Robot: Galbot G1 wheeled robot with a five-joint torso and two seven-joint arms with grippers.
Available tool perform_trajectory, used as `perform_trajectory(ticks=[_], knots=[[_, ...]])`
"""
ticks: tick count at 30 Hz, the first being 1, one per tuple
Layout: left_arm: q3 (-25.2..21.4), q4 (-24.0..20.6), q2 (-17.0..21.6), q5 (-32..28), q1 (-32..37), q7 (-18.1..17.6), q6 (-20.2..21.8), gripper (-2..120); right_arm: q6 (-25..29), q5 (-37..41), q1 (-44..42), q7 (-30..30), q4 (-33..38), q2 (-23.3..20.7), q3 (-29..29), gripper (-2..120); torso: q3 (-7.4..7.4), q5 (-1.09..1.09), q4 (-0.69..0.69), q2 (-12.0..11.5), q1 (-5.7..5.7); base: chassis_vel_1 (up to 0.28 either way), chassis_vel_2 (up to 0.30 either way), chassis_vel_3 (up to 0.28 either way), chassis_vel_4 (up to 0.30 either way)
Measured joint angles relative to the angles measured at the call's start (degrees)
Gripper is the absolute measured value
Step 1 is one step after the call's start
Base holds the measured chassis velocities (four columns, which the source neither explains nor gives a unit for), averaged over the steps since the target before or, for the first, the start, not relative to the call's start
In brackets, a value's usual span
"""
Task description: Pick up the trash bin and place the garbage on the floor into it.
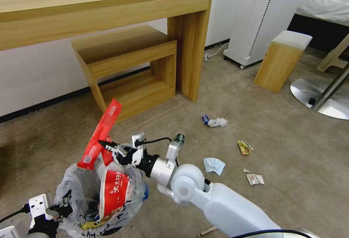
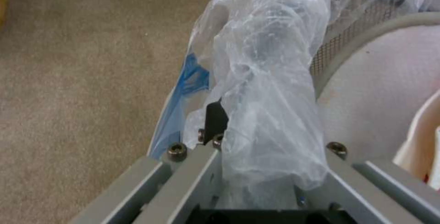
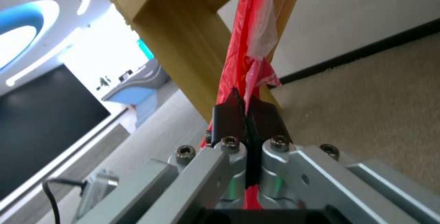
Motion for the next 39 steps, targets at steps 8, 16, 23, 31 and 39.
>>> perform_trajectory(ticks=[8, 16, 23, 31, 39], knots=[[-0.17, 0.01, 0.1, -0.06, 0.1, -0.16, 0.06, 1, -0.66, -1.59, 1.14, 1.17, -0.17, -0.42, -1.51, 0, 0.0, 0.0, 0.0, 0.0, 0.0, 0.0, 0.0, 0.0, 0.0], [0.02, 0.05, 0.0, 0.16, 0.11, -0.22, 0.07, 1, -2.46, -2.49, 1.17, 2.27, 0.01, -1.53, -2.04, 0, 0.0, 0.0, 0.0, 0.0, 0.0, 0.0, 0.0, 0.0, 0.0], [0.02, -0.17, -0.12, 0.22, 0.19, -0.35, 0.17, 1, -3.31, -2.94, 1.26, 1.3, 0.85, -2.86, -1.89, 18, 0.0, 0.01, 0.0, 0.0, 0.0, 0.0, 0.0, 0.0, 0.0], [0.06, -0.35, -0.2, 0.23, 0.18, -0.52, 0.28, 1, -3.7, -2.89, 1.17, 1.69, 0.97, -3.08, -1.96, 45, 0.0, 0.0, 0.0, 0.0, 0.0, 0.0, 0.0, 0.0, 0.0], [0.46, -0.35, -0.61, 0.56, 0.22, -0.78, 0.28, 1, -3.47, -2.75, 1.11, 2.98, 0.76, -2.15, -2.42, 76, 0.0, 0.0, 0.0, 0.0, 0.0, 0.0, 0.0, 0.0, 0.0]])
